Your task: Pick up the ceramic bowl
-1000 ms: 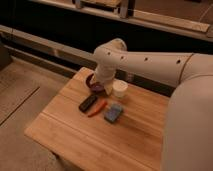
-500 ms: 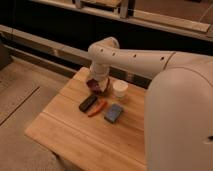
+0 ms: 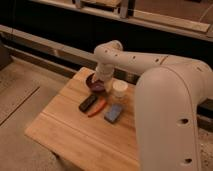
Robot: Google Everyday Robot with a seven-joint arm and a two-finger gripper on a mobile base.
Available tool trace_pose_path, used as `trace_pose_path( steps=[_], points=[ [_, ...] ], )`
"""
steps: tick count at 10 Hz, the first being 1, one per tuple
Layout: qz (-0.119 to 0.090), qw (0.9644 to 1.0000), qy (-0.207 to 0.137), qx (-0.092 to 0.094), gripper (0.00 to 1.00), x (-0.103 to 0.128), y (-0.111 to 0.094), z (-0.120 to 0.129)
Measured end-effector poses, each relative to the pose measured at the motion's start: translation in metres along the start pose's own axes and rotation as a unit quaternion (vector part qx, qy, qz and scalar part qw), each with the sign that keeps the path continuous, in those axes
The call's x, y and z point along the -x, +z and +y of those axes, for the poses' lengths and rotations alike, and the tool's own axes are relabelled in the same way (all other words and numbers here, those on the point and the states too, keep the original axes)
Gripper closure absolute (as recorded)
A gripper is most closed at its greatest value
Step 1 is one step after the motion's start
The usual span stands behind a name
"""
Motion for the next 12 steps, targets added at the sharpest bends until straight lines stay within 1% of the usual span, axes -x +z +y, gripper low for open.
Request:
trace_pose_path(
  steps=[1, 3, 8, 9, 10, 11, 12],
  points=[
    [0.002, 1.0000, 0.007, 0.002, 0.35, 0.004, 0.003, -0.002],
    [0.007, 0.9999, 0.011, 0.003, 0.35, 0.004, 0.010, -0.003],
    [0.025, 0.9996, 0.009, -0.003, 0.35, 0.002, 0.031, -0.010],
    [0.028, 0.9996, 0.007, -0.004, 0.38, 0.002, 0.035, -0.012],
    [0.029, 0.9996, 0.001, -0.005, 0.45, 0.003, 0.038, -0.012],
    [0.028, 0.9996, -0.009, -0.003, 0.57, 0.004, 0.039, -0.011],
    [0.025, 0.9996, -0.016, -0.001, 0.66, 0.005, 0.040, -0.009]
  ],
)
